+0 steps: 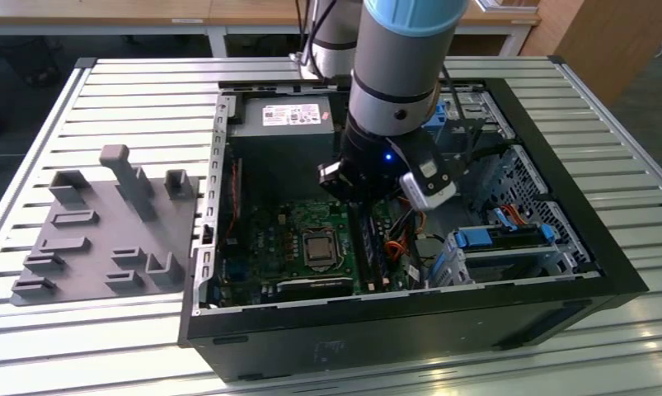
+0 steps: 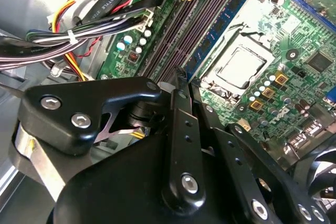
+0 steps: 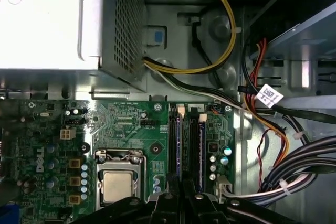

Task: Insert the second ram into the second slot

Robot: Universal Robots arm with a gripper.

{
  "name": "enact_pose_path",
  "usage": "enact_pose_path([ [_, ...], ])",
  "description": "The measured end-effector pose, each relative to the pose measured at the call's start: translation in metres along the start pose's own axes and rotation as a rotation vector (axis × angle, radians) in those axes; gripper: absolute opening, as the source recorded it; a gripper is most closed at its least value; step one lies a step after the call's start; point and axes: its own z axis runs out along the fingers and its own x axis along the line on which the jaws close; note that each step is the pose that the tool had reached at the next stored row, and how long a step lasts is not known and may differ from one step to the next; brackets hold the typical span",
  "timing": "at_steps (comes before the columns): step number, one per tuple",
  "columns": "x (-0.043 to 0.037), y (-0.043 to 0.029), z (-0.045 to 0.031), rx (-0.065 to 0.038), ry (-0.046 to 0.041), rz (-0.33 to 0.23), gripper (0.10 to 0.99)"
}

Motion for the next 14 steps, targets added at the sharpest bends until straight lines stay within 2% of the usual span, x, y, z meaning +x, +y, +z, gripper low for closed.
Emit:
enact_pose_path([
  [5,-0.0002,-0.0002,0.0034,0.0,0.0001,0.0,0.137],
  [14,-0.0004,-0.0017,0.0161,0.0,0.0028,0.0,0.137],
])
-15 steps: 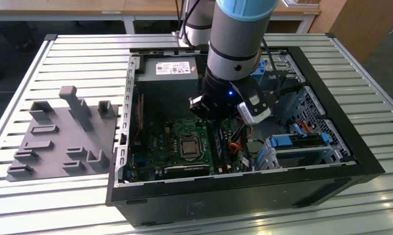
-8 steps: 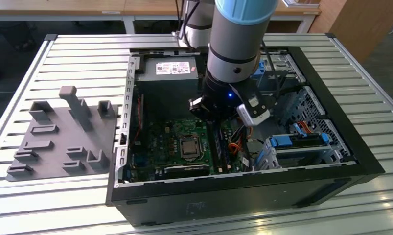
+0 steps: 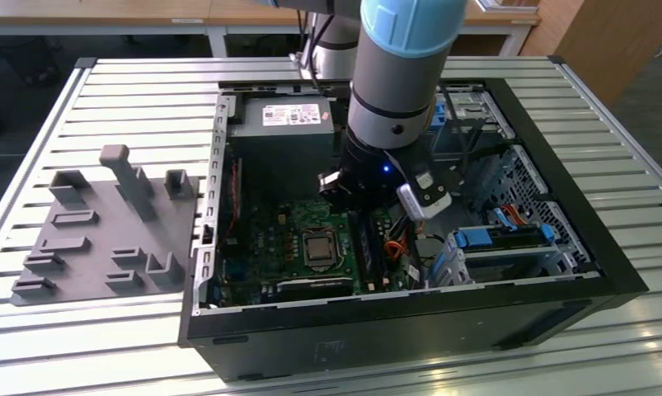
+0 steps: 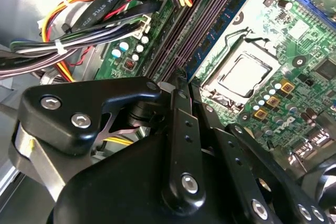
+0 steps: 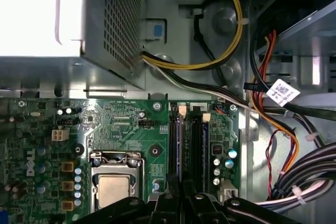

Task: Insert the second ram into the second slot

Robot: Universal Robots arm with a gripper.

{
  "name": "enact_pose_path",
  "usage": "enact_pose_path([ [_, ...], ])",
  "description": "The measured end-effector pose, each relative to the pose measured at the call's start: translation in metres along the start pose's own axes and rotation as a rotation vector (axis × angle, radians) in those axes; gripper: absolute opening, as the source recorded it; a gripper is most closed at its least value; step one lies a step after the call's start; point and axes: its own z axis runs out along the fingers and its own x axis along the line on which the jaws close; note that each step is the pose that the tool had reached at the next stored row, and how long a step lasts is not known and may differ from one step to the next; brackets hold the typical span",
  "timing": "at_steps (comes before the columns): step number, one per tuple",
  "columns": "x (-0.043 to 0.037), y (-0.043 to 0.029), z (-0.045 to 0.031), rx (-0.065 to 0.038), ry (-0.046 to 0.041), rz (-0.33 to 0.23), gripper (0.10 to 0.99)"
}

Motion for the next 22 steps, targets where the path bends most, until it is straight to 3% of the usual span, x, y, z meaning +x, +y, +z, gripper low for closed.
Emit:
enact_pose_path([
  [5,0.0,-0.0002,0.003,0.0,0.0065,0.0,0.137],
  [22,-0.0026,-0.0081,0.0029,0.0,0.0066,0.003,0.137],
])
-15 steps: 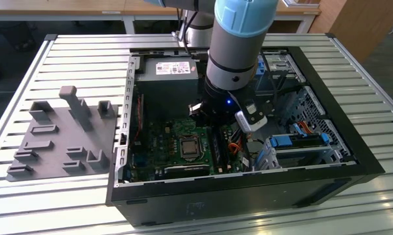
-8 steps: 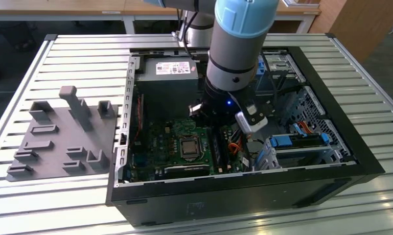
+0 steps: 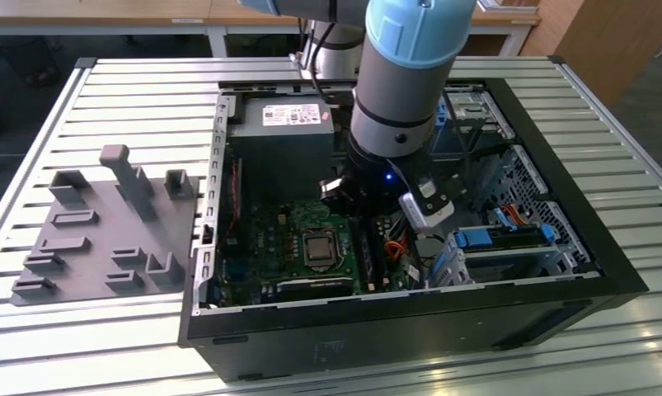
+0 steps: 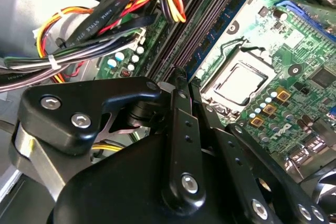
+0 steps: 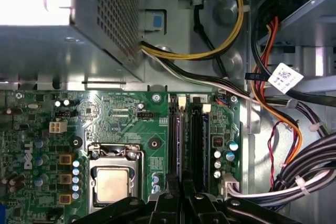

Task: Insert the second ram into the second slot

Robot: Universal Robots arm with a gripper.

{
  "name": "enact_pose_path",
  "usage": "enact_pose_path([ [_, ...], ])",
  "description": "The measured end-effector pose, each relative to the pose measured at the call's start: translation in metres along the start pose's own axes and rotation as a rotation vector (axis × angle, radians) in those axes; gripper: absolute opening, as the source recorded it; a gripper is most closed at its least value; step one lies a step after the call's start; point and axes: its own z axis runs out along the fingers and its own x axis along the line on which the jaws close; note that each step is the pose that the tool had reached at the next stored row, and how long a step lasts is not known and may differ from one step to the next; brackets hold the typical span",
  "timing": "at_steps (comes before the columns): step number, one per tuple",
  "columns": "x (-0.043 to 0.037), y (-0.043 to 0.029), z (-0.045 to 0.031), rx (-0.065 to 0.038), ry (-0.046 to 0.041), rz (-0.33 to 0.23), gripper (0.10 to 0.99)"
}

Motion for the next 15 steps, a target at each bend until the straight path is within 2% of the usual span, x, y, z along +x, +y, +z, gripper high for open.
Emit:
enact_pose_path([
  [15,-0.0015,-0.0002,0.0017,0.003,-0.0004,0.01,0.137],
])
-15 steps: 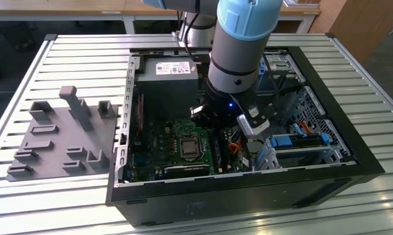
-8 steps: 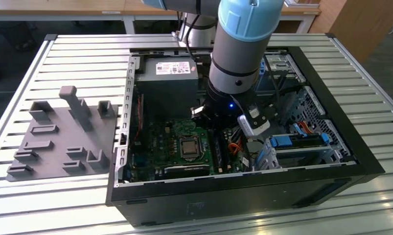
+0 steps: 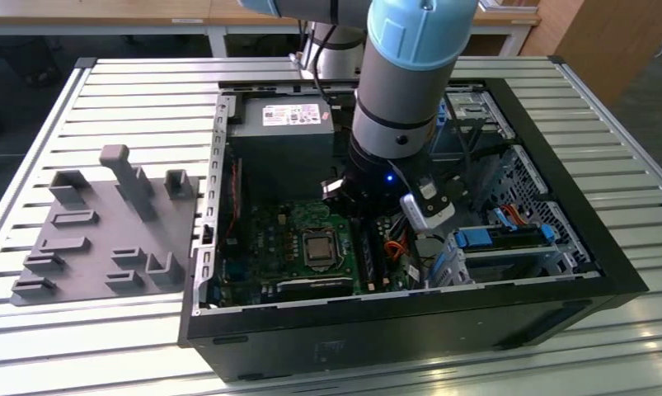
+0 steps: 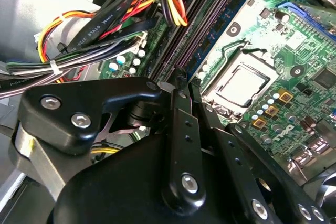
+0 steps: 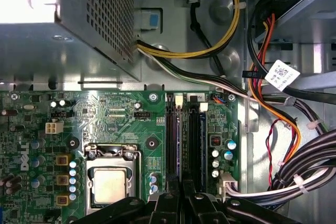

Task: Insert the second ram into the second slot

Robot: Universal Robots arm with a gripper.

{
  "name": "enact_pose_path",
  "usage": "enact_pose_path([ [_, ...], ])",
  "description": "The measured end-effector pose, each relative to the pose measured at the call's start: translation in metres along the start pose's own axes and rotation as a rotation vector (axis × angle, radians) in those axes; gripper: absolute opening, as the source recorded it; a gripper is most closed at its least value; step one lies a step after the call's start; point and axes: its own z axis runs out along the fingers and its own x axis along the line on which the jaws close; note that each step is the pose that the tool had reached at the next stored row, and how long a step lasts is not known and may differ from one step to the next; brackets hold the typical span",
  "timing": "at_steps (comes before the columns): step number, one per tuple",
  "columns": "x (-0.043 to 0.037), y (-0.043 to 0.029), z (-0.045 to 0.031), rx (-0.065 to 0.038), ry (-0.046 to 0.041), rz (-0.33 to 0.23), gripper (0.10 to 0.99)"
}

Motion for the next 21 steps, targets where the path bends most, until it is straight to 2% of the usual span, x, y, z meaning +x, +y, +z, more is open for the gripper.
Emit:
enact_pose_path([
  [21,-0.0004,0.0011,0.007,0.0,0.0004,-0.01,0.137],
])
